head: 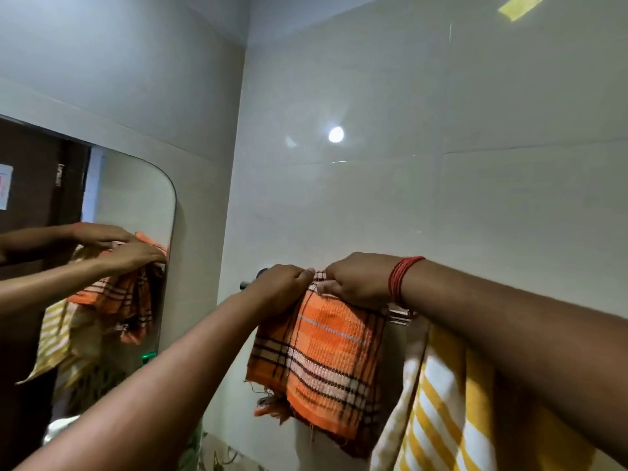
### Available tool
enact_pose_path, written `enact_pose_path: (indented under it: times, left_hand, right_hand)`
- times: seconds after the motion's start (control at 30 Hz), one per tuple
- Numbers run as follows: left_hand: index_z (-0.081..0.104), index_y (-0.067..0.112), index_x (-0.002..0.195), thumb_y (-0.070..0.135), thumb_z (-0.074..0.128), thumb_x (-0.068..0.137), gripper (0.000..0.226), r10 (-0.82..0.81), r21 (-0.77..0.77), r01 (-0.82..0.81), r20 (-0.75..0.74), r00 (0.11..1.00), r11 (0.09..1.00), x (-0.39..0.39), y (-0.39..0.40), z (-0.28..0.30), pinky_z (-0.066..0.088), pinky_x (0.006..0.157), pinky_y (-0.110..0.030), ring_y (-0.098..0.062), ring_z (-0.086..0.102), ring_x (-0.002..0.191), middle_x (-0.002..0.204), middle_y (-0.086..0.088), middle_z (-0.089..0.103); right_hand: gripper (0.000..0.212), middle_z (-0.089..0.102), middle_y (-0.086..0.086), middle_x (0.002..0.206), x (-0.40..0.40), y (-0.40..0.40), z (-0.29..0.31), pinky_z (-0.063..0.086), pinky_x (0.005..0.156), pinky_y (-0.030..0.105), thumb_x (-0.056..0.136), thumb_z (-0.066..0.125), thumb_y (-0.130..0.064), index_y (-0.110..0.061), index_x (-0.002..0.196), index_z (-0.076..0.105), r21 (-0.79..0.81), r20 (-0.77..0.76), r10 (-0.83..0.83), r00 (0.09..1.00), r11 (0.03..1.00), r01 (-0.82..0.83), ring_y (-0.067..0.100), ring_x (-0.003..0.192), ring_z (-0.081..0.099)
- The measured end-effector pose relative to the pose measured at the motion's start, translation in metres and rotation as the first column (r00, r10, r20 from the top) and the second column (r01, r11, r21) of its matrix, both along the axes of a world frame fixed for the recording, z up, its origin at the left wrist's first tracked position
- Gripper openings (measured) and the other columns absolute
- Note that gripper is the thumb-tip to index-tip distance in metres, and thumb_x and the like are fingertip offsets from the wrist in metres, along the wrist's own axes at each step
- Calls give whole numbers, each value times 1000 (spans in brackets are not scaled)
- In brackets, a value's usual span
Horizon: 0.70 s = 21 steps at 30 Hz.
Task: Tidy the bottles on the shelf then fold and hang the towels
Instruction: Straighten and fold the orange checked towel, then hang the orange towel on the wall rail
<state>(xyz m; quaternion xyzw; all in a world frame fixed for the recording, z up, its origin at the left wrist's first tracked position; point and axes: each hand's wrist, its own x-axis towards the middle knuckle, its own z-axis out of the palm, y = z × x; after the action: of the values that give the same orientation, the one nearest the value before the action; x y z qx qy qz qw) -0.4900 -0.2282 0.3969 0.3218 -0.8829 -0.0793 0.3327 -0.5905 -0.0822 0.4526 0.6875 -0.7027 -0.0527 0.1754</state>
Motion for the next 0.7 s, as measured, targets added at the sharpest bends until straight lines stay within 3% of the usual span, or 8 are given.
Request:
enact_pose_path:
  times: [0.17, 0.23, 0.3, 0.4, 0.47, 0.53, 0.6, 0.7]
  left_hand:
    - [67, 6, 108, 34, 33, 104, 45, 90, 35, -97, 170, 981, 995, 2, -16, 13, 45, 97, -43, -31, 59, 109, 123, -20, 65]
    - [67, 8, 107, 38, 29, 104, 48, 108, 34, -116, 167, 980, 993, 1, -18, 12, 46, 96, -42, -31, 59, 108, 122, -19, 65]
    - [68, 11, 104, 43, 27, 105, 52, 168, -136, -155, 88, 982, 978, 4, -12, 8, 47, 90, -41, -32, 61, 105, 117, -17, 68]
    - [61, 15, 82, 41, 36, 104, 43, 119, -473, -202, -201, 972, 858, 8, 0, -5, 48, 76, -41, -31, 63, 89, 91, -11, 69]
    - [53, 21, 72, 43, 31, 104, 45, -21, -378, -78, -250, 968, 923, 8, 12, -16, 47, 76, -42, -26, 60, 83, 82, -6, 66]
    - [56, 24, 76, 46, 21, 104, 50, -72, -274, 8, -224, 972, 962, 6, 14, -26, 46, 79, -41, -25, 61, 87, 87, -5, 68]
    - [66, 18, 87, 43, 22, 106, 54, -56, -280, -11, -230, 972, 960, 6, 8, -29, 43, 77, -37, -26, 63, 92, 95, -8, 72]
    - [66, 17, 84, 42, 24, 107, 54, 40, -196, -84, -219, 975, 977, 7, -9, -25, 42, 76, -36, -28, 60, 90, 98, -11, 72]
  right_hand:
    - [76, 64, 2, 125, -11, -28, 1, 48, 98, 36, 80, 52, -76, -17, 130, 55, 271, 284, -102, 953, 962, 22, 21, 109, 62]
    - [90, 68, 5, 121, -22, -43, -2, 50, 102, 43, 63, 66, -80, -18, 129, 58, 379, 493, -233, 838, 925, 34, 25, 107, 67]
    - [97, 71, 10, 118, -26, -50, -2, 51, 101, 46, 53, 75, -77, -17, 127, 59, 435, 574, -312, 757, 900, 41, 28, 104, 70]
    - [90, 69, 9, 116, -18, -57, -1, 51, 98, 43, 57, 68, -82, -16, 120, 62, 390, 357, -230, 905, 917, 79, 26, 100, 68]
    - [74, 65, 9, 121, -2, -50, 4, 44, 99, 33, 77, 58, -75, -16, 122, 61, 282, 62, -91, 994, 957, 70, 23, 99, 60]
    - [72, 60, 10, 129, 10, -42, 6, 39, 96, 31, 85, 52, -69, -15, 132, 55, 205, -68, -34, 997, 978, 47, 25, 102, 54]
    - [74, 59, 7, 127, 9, -39, 2, 37, 91, 28, 85, 53, -68, -12, 133, 52, 189, -38, -22, 999, 982, 29, 24, 103, 53]
    - [66, 66, 1, 118, -4, -47, -10, 44, 90, 32, 82, 62, -65, -13, 122, 58, 149, 216, 29, 976, 987, -62, 22, 103, 62]
